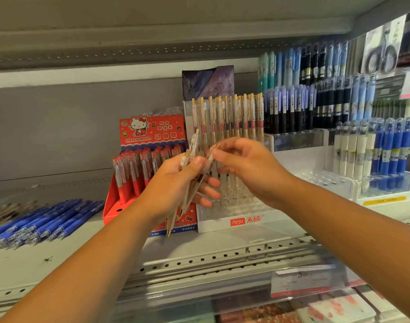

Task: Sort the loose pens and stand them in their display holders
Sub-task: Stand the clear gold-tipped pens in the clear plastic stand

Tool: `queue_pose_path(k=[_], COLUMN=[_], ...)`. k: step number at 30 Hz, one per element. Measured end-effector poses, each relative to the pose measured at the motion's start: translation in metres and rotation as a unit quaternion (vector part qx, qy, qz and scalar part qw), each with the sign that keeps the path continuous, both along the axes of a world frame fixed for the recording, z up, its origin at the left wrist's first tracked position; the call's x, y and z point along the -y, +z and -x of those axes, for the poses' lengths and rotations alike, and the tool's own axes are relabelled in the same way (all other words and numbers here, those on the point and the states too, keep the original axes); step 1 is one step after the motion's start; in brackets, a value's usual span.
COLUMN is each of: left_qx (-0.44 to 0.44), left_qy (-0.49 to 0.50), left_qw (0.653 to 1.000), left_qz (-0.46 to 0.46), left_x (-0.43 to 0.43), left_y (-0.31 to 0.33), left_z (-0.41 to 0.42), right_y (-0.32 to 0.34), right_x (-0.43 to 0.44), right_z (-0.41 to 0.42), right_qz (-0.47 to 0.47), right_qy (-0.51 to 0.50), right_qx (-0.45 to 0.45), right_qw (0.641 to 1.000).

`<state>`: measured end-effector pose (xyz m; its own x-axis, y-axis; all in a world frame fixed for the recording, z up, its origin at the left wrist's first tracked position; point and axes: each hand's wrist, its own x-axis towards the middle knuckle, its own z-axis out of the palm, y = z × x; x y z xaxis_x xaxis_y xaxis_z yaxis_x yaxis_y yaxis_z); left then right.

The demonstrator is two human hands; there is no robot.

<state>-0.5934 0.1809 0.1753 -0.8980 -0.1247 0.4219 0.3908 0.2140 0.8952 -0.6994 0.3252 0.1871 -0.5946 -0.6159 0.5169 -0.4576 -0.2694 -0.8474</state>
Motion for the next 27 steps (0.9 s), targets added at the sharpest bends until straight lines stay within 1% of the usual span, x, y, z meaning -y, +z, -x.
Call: queue_pose_path(k=[3, 5, 7, 9, 11, 13, 15, 17, 22, 24, 27], left_qx=[0.014, 0.019, 0.022, 0.019, 0.011, 0.007, 0.016, 0.026, 0.04, 0.038, 0.03], left_qy=[0.005, 0.013, 0.023, 0.033, 0.056, 0.072, 0.069, 0.054, -0.001, 0.011, 0.047], left_qw=[1.0, 1.0, 0.999, 0.999, 0.997, 0.994, 0.994, 0.996, 0.999, 0.999, 0.998], left_qz=[0.008, 0.021, 0.026, 0.032, 0.061, 0.087, 0.084, 0.073, -0.03, -0.036, -0.008], left_x=[0.001, 0.001, 0.0, -0.001, -0.001, 0.001, 0.003, 0.005, 0.006, 0.005, 0.003], left_y=[0.001, 0.001, 0.002, 0.001, 0.0, -0.001, -0.002, -0.001, 0.001, 0.0, 0.0], left_z=[-0.002, -0.003, -0.003, -0.002, -0.001, -0.001, 0.0, 0.0, 0.001, 0.001, 0.002], right_y=[0.009, 0.015, 0.019, 0.022, 0.023, 0.022, 0.018, 0.015, 0.012, 0.01, 0.007], right_x=[-0.009, -0.018, -0.024, -0.028, -0.031, -0.035, -0.039, -0.043, -0.046, -0.045, -0.043], right_z=[0.007, 0.012, 0.018, 0.026, 0.034, 0.043, 0.052, 0.059, 0.071, 0.074, 0.077], right_qz=[0.075, 0.121, 0.156, 0.174, 0.165, 0.14, 0.123, 0.12, 0.118, 0.109, 0.083], right_qy=[0.014, 0.008, -0.01, -0.05, -0.115, -0.173, -0.219, -0.251, -0.285, -0.285, -0.286], right_qx=[0.081, 0.112, 0.119, 0.107, 0.073, 0.018, -0.021, -0.032, -0.045, -0.046, -0.064], right_qw=[0.994, 0.986, 0.98, 0.978, 0.977, 0.975, 0.968, 0.96, 0.95, 0.951, 0.952])
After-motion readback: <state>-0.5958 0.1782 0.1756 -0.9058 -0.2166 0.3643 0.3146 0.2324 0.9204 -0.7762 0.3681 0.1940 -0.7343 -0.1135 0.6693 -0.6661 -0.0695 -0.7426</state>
